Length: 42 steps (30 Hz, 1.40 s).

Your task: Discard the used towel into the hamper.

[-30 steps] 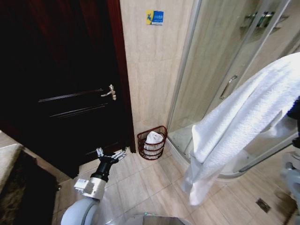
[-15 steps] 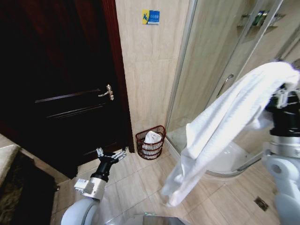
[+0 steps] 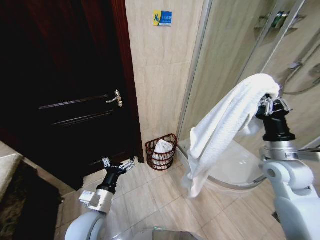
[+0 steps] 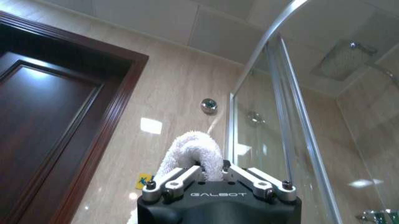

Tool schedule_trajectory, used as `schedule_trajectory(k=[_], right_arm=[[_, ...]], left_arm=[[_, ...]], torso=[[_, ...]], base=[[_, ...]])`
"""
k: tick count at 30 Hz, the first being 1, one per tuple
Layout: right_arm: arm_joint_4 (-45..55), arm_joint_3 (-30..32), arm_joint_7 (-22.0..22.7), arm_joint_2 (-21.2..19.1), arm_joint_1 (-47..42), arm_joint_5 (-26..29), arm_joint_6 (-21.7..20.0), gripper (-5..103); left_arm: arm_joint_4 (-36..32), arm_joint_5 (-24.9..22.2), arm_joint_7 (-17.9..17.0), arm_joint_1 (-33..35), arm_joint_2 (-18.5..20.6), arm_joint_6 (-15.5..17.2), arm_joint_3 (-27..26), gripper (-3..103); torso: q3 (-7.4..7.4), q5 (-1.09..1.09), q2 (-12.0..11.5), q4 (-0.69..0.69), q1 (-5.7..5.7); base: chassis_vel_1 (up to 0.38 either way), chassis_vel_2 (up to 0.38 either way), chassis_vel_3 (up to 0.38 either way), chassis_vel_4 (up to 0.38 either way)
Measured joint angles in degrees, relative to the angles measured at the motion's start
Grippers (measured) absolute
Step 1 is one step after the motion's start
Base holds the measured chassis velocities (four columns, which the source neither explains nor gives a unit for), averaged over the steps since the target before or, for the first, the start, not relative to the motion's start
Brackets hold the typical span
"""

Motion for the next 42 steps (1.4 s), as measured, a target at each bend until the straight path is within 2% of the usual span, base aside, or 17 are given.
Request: schedule_trajectory(k=[9, 26, 32, 42], right_arm=[[-0.3, 2.7, -1.8, -0.9, -0.8, 0.3, 1.2, 5], [-1.2, 4.4, -2.4, -2.8, -1.1, 0.9, 3.1, 5], [0.1, 4.9, -2.1, -3.5, -0.6, 1.6, 3.8, 5], [0.6, 6.1, -1.9, -5.3, 0.5, 2.1, 0.2, 5]], left_arm=[[0.0, 0.0, 0.0, 0.0, 0.0, 0.0, 0.0, 100], [0.0, 0.0, 0.0, 0.0, 0.0, 0.0, 0.0, 100], [0.0, 0.0, 0.0, 0.0, 0.0, 0.0, 0.0, 100], [0.0, 0.0, 0.0, 0.0, 0.0, 0.0, 0.0, 100]], torso=[[0.00, 0.00, 0.0, 0.00, -0.01], [-0.01, -0.01, 0.0, 0.04, -0.01], [-0.01, 0.00, 0.0, 0.00, -0.01], [-0.01, 0.00, 0.0, 0.00, -0.02]], base=[[0.039, 0.042, 0.046, 0.039], [0.084, 0.080, 0.088, 0.094], [0.008, 0.009, 0.003, 0.009], [0.000, 0.000, 0.000, 0.000]])
